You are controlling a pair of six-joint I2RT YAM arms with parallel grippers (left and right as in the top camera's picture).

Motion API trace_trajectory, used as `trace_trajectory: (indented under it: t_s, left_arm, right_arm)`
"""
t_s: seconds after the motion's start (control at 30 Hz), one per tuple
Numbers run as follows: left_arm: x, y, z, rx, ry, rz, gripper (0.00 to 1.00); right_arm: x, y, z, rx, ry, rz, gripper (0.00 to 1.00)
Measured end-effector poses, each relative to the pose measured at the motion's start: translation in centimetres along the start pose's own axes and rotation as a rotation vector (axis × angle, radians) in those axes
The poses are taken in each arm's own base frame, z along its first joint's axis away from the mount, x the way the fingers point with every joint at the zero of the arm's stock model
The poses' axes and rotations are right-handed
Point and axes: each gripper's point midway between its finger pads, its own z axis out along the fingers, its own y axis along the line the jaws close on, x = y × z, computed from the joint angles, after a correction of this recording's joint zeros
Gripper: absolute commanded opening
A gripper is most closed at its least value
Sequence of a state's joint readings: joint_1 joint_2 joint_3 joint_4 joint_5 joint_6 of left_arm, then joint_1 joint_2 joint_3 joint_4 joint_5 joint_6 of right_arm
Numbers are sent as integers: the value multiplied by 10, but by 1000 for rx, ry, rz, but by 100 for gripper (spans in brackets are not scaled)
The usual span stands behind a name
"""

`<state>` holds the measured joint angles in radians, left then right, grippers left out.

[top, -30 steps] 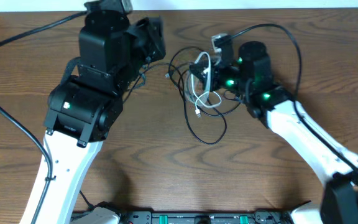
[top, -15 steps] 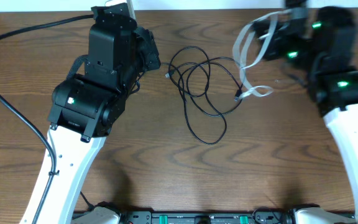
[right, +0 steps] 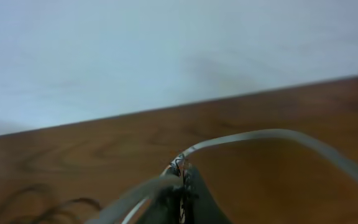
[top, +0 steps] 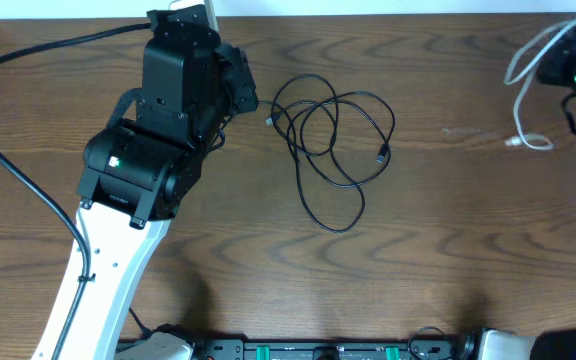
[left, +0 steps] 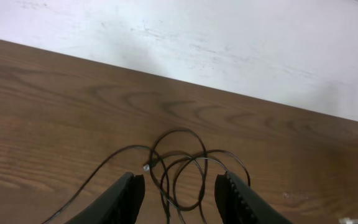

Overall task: Untangle cables
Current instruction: 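Carry the white cable right with the right gripper and drop it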

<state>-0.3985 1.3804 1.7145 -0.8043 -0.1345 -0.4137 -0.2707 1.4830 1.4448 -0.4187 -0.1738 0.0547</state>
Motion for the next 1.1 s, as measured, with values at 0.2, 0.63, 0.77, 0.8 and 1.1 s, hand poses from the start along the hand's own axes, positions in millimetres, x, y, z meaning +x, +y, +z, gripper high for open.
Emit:
trace_trajectory:
  t_s: [0.2,0.63,0.77,0.8,1.1]
  left_arm:
    - [-1,-1,1,0,-3,-1,42]
    - [5,-3,30,-17,25,6,42]
    - [7,-4,35,-19,30,7,42]
    - [7,-4,35,-19,30,7,42]
    - [6,-4,35,-17,28,6,42]
  right_arm:
    - [2,-77,38,143,-38,31,1]
    - [14,-143,118,245,69,138,1]
    - [-3,-142,145,233,135,119,1]
    - [-7,-143,152,232,142,112,1]
    - [41,-156,205,228,255,106,1]
